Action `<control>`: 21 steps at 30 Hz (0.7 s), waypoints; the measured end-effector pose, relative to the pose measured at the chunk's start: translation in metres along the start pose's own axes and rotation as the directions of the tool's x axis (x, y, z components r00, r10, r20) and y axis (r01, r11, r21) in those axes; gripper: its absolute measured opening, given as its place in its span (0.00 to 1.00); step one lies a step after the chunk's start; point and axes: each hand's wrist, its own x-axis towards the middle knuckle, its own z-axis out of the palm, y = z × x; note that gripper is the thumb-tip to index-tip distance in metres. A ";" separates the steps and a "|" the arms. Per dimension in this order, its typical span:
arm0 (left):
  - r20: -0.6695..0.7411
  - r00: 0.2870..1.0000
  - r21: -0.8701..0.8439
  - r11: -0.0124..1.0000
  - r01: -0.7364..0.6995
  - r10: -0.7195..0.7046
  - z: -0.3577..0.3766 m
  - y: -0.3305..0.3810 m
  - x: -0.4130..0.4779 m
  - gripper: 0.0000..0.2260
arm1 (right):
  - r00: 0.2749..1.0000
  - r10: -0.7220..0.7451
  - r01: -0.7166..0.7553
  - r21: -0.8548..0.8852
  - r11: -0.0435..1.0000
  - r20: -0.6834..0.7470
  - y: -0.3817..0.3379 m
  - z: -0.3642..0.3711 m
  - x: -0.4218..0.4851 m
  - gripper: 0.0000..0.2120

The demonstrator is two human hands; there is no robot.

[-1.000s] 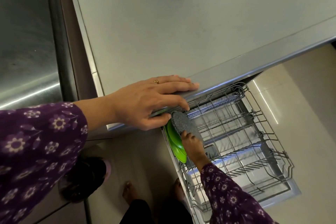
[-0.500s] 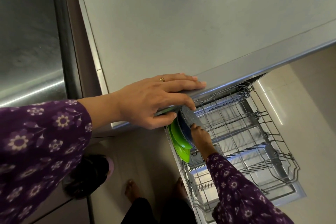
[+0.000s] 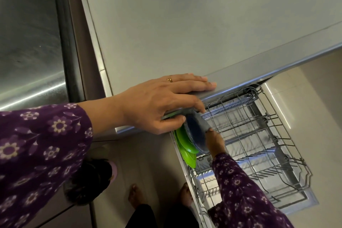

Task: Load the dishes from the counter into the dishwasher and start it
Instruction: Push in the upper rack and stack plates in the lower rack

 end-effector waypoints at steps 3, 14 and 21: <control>-0.003 1.000 -0.019 1.000 -0.005 0.005 0.001 -0.001 0.001 0.16 | 1.000 -0.009 0.009 -0.025 1.000 -0.015 0.009 0.009 0.009 0.07; -0.004 1.000 -0.001 1.000 -0.012 0.012 0.001 -0.004 0.000 0.16 | 0.982 0.117 -0.097 -0.133 0.986 0.150 -0.013 0.001 -0.043 0.20; -0.059 0.998 -0.010 0.999 -0.034 0.034 0.005 -0.004 -0.002 0.14 | 0.985 0.162 -0.164 0.040 0.986 0.053 -0.050 -0.044 -0.091 0.23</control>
